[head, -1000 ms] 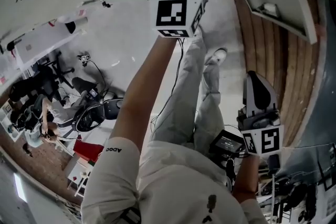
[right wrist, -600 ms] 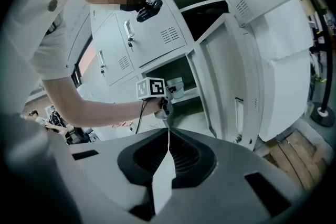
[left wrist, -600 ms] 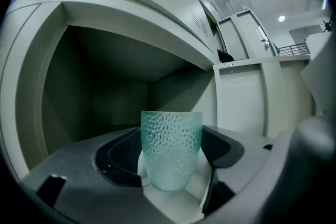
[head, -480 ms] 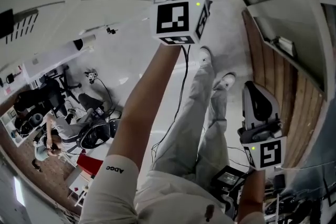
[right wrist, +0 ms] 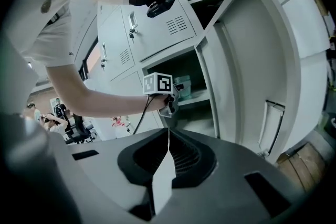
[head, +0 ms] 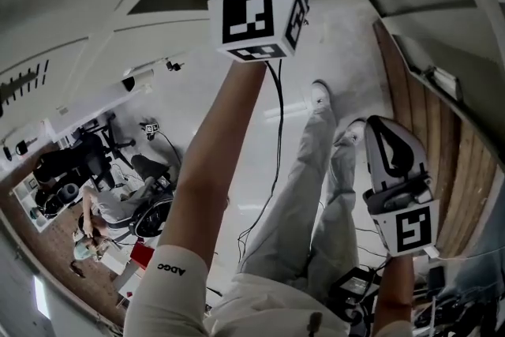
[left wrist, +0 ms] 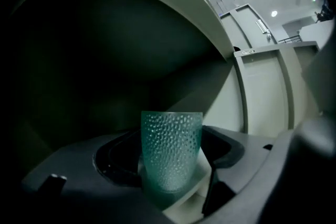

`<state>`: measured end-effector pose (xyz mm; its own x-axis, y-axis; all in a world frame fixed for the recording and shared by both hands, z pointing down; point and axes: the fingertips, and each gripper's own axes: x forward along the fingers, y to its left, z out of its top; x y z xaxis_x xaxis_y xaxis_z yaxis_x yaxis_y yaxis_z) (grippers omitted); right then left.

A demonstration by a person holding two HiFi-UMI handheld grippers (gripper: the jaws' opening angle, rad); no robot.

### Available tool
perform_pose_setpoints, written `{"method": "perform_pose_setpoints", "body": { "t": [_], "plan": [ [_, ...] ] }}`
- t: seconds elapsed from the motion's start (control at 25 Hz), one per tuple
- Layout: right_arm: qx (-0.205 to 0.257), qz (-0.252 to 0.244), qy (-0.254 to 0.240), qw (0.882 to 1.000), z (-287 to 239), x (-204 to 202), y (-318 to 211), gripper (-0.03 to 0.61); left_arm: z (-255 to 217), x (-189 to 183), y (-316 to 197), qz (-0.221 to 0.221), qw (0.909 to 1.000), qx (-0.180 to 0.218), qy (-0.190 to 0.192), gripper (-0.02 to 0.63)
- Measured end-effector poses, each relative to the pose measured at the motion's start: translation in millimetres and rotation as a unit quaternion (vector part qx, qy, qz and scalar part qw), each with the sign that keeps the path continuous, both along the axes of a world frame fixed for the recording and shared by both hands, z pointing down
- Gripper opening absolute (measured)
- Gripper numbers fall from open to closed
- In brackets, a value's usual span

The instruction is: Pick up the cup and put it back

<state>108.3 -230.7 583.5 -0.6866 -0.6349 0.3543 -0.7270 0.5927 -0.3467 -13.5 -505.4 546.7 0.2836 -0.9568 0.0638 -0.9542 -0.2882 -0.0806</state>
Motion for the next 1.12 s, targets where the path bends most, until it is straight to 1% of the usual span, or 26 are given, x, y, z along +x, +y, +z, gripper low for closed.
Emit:
{"method": "perform_pose_setpoints", "body": {
  "t": [0.32, 0.48, 0.56, 0.64, 0.76, 0.88, 1.04, 1.12],
  "plan": [
    [-0.011, -0.011, 0.001, 1.000, 7.9, -13.6, 6.0, 0.027, 11.2, -17.8, -17.0, -0.024, 0.9997, 0.004, -0.008, 0.353],
    [-0.013, -0.014, 0.009, 1.000, 11.3, -13.4, 4.7, 0.027, 12.5, -14.7, -12.8, -0.024, 0.9989, 0.020, -0.034, 0.354],
    [-0.011, -0.016, 0.013, 1.000, 11.4, -12.8, 3.7, 0.026, 15.7, -14.0, -11.0, -0.023, 0.9986, 0.019, -0.043, 0.354],
    [-0.008, -0.019, 0.015, 1.000, 10.8, -12.7, 2.9, 0.026, 16.8, -14.6, -11.6, -0.023, 0.9989, 0.011, -0.039, 0.354],
    [-0.006, -0.021, 0.015, 1.000, 10.0, -13.8, 3.9, 0.026, 12.4, -14.4, -13.0, -0.023, 0.9993, 0.012, -0.026, 0.354],
    [-0.005, -0.022, 0.012, 1.000, 9.2, -14.4, 6.3, 0.026, 12.5, -16.4, -11.6, -0.032, 0.9993, 0.006, -0.017, 0.356],
    [-0.011, -0.025, 0.014, 1.000, 7.9, -13.1, 11.9, 0.026, 16.2, -20.8, -5.9, -0.043, 0.9990, -0.012, -0.011, 0.365],
    [-0.009, -0.026, 0.017, 0.999, 6.5, -12.0, 12.8, 0.026, 19.3, -20.8, -2.5, -0.041, 0.9989, -0.020, -0.011, 0.368]
  ]
}}
